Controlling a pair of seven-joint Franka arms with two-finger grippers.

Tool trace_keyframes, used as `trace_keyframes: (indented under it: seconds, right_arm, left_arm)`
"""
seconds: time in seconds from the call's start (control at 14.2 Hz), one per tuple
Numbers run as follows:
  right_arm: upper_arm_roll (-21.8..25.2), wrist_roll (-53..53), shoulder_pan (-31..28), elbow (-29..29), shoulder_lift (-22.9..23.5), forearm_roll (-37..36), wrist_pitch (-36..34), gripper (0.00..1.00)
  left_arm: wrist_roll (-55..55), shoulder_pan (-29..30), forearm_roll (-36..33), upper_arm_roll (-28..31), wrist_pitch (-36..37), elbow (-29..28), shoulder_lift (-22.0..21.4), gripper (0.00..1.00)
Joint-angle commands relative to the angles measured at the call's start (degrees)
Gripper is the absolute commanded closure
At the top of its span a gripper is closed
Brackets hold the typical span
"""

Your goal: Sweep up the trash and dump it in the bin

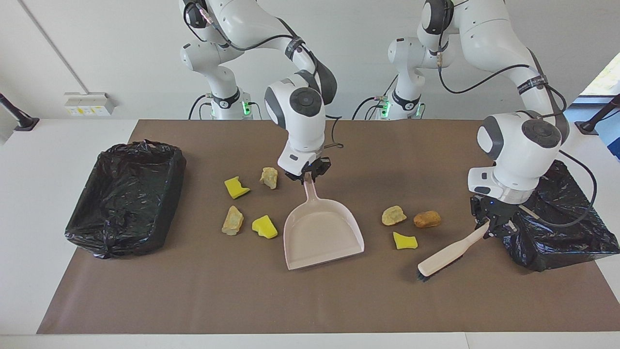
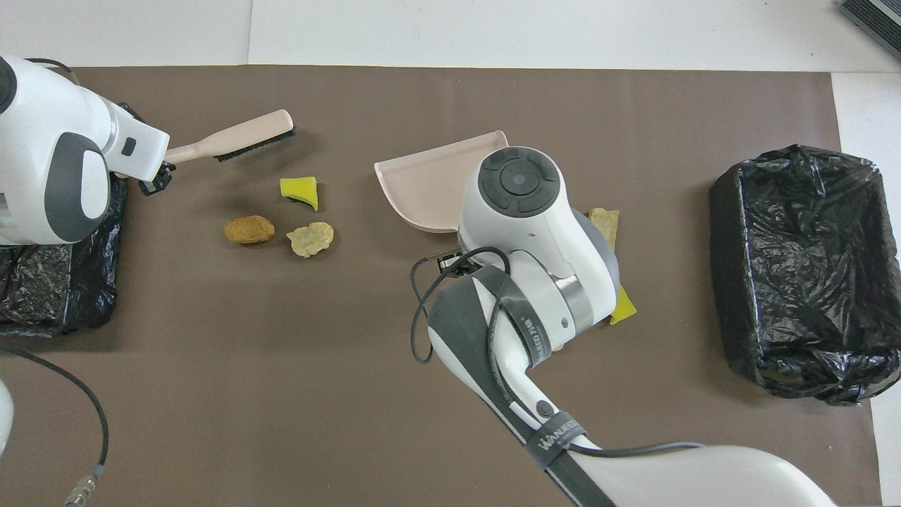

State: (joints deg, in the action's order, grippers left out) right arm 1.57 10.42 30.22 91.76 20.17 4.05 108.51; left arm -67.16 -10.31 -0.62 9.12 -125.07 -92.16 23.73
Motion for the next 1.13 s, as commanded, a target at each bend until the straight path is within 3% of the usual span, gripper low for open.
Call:
trace_keyframes:
  seconds: [0.0, 0.21, 0.35, 0.49, 0.7, 1.06]
  right_arm:
    - [-0.51, -16.78, -3.50, 6.84, -6.44, 0.52, -1.01, 1.00]
    - [-0.43, -23.14, -0.61, 12.98, -10.05, -0.44, 0.81, 1.00]
    - [-0.43, -33.82, 0.10, 17.73, -11.98, -1.23, 5.98, 1.00]
    - [-0.43, -44.82, -0.25, 19.16, -11.82, -1.32, 8.55, 1.00]
    - [-0.43, -52.58, 0.10, 19.25, -10.42, -1.50, 9.17, 1.00]
    - [-0.43, -52.43, 3.35, 19.16, -6.99, -2.38, 13.03, 1.00]
  left_arm:
    - [0.98, -1.03, 0.35, 0.63, 3.23, -4.41, -2.80, 1.00]
    - [3.59, -1.03, 0.35, 0.63, 8.68, -11.53, -7.54, 1.00]
    - [5.55, -1.12, 0.35, 0.46, 8.61, -17.50, -12.28, 1.00]
    - [6.07, -1.12, 0.35, 0.37, 8.88, -22.34, -16.50, 1.00]
    - [14.22, -1.73, 0.35, -1.64, 8.96, -29.63, -22.56, 1.00]
    - [39.42, -1.65, 0.35, -2.88, 12.38, -30.89, -26.89, 1.00]
